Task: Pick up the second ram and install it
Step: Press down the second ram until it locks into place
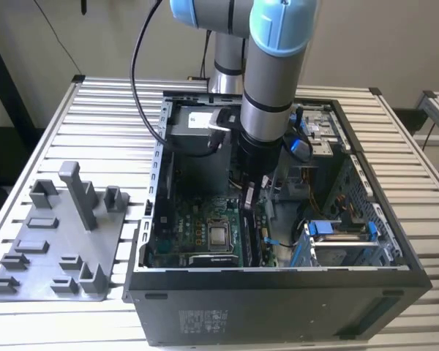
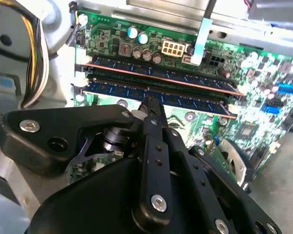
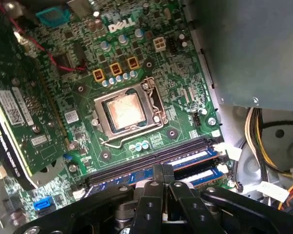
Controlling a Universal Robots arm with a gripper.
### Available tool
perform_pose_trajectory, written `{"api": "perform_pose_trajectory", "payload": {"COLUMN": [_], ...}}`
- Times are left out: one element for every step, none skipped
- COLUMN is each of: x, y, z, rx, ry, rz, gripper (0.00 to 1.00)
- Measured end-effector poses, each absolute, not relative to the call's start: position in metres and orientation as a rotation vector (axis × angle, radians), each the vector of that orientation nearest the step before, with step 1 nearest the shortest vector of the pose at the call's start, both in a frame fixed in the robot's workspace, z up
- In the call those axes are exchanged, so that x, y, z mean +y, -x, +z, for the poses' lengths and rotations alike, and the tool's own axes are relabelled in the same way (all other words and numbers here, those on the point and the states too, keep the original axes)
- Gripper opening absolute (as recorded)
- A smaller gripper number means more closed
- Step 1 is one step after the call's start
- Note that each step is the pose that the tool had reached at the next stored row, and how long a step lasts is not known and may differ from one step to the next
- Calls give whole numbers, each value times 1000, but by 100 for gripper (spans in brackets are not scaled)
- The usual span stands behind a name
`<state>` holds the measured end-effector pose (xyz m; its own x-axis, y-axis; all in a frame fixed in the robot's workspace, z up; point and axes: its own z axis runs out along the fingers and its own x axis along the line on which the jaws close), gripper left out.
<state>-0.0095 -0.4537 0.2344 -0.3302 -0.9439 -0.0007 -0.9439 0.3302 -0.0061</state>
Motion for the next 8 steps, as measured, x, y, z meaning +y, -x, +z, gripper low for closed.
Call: {"api": "perform_pose_trajectory", "payload": {"x": [-454,-454,-454,-454,-454,-454,-454,-454], "y": [10,10,9,10,9,9,9,9], "z": [234,234,234,234,234,234,234,234], "rx": [2542,2525,2508,2490,2473,2455,2438,2421], "ry": [1839,1861,1883,1906,1928,1949,1970,1990], "rz": [-8,-8,-8,-9,-9,-9,-10,-10], "gripper": [11,11,11,11,11,11,11,11]}}
